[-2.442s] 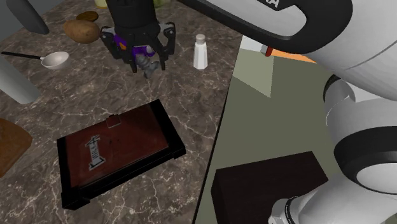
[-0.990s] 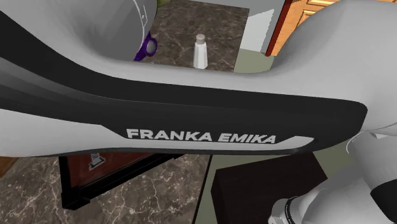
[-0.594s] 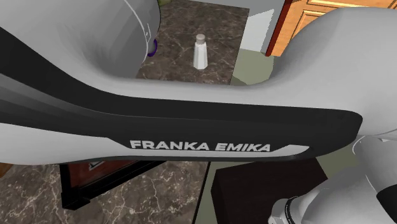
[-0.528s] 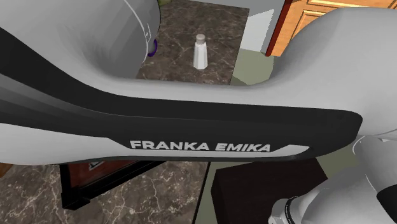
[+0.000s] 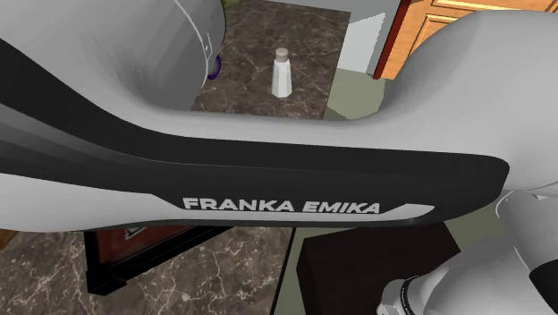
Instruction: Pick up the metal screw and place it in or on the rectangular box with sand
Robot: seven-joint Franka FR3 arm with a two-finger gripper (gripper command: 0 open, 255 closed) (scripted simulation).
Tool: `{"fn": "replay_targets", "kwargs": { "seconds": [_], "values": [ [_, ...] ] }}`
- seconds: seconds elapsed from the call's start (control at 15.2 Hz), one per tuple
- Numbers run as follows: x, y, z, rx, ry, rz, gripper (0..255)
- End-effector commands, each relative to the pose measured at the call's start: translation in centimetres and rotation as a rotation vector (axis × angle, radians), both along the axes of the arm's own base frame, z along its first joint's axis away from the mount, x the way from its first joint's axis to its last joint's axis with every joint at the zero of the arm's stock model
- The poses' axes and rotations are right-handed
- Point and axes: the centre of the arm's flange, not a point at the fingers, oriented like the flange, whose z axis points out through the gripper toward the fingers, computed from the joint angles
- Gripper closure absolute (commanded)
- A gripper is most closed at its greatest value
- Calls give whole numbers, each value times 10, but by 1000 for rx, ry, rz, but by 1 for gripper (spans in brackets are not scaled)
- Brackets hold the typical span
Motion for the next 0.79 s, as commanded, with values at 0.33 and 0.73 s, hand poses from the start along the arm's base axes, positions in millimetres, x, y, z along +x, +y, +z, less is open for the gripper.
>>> {"fn": "replay_targets", "kwargs": {
  "seconds": [0.33, 0.73],
  "values": [
    [-1, -1, 50, 0, 0, 0, 0],
    [-1, -1, 50, 0, 0, 0, 0]
  ]
}}
